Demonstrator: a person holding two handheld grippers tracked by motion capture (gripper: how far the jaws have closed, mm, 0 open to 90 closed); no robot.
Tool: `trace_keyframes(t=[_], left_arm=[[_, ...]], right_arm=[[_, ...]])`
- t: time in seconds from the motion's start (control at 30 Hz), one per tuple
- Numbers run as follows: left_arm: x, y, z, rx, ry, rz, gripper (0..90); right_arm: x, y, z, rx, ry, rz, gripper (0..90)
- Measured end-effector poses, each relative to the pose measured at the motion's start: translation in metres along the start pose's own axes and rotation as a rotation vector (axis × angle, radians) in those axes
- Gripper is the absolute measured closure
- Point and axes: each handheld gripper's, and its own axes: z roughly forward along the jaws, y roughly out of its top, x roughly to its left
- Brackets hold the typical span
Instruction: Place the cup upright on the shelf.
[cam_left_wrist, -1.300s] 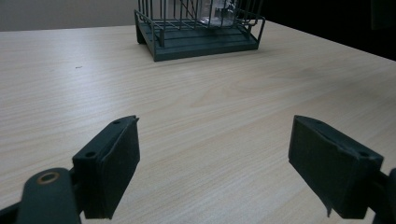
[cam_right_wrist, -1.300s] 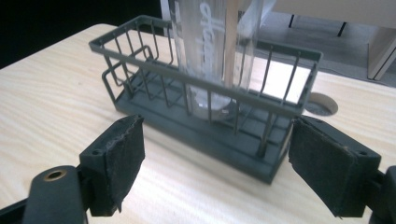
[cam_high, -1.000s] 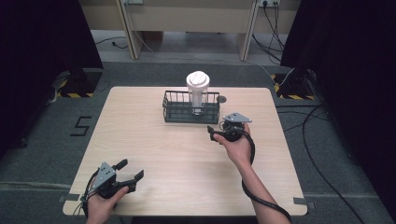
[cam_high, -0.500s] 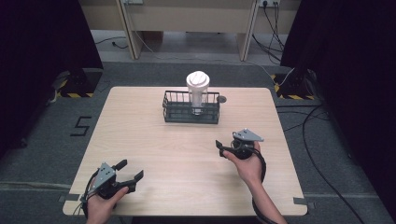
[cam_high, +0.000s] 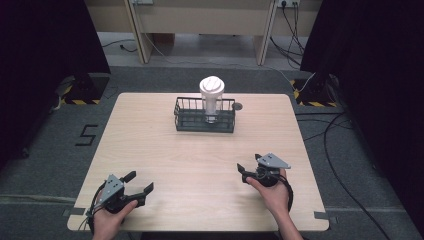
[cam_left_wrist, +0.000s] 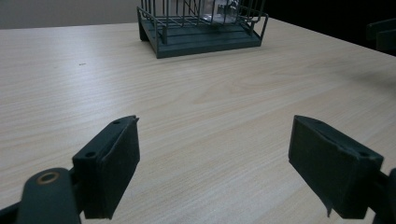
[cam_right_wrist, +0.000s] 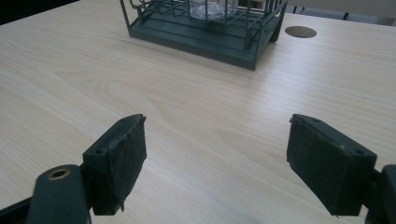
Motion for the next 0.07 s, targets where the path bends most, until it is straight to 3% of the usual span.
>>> trace_keyframes(t=[0.07], left_arm=[[-0.0001, 0.0, 0.0002, 0.0, 0.0, -0.001, 16.0]], right_arm=[[0.0002, -0.002, -0.0023, -0.003, -0.001, -0.002, 20.9]])
